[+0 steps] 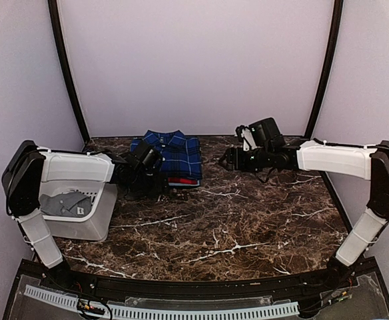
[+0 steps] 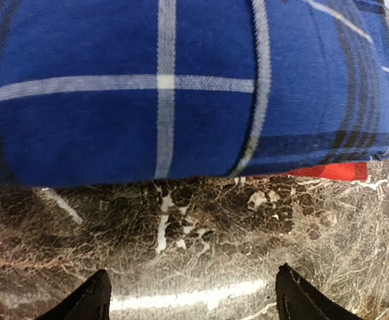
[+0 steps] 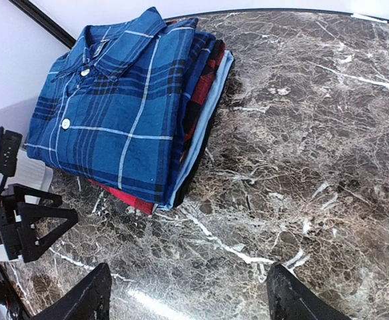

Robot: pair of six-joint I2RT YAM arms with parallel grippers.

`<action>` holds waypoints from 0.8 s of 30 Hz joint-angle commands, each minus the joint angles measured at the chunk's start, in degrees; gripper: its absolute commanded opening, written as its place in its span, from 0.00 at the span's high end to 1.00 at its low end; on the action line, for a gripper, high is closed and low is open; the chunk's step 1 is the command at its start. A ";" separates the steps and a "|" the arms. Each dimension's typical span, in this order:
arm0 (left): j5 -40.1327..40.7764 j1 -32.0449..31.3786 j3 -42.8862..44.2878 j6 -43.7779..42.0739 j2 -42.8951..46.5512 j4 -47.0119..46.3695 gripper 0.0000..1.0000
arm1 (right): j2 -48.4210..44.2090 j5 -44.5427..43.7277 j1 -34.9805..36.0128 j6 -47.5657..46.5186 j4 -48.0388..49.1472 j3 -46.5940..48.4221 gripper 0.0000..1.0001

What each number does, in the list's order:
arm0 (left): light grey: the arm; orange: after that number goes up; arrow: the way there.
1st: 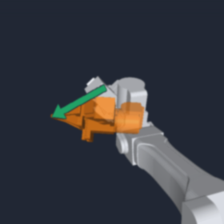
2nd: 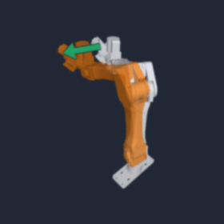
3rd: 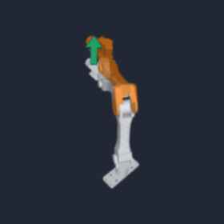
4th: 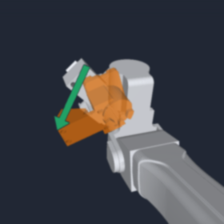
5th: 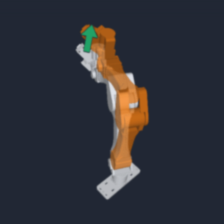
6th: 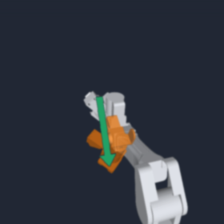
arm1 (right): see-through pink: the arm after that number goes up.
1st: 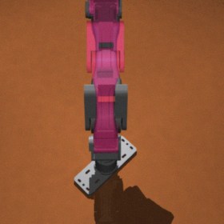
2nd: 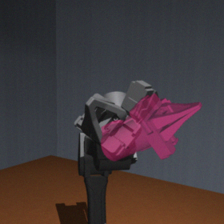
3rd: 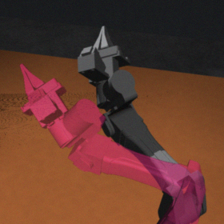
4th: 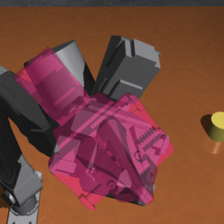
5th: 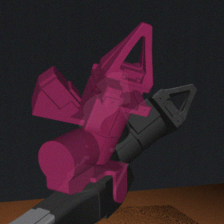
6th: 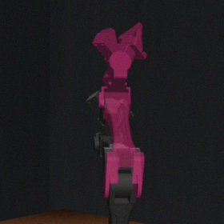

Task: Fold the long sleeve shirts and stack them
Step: Move the square-folded shirt to the corner of the board.

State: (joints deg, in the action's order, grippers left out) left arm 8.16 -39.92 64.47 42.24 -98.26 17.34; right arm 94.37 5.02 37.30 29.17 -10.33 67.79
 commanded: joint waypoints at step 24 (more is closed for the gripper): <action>1.59 10.28 27.81 -7.18 -27.75 -2.69 0.30 | -9.18 -0.54 -4.25 -1.28 -1.41 -7.48 0.23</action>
State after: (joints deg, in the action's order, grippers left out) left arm 9.41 -31.57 86.08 38.68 -122.74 13.61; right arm 86.94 4.80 33.36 28.93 -11.18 60.88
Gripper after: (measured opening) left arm 0.701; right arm 0.769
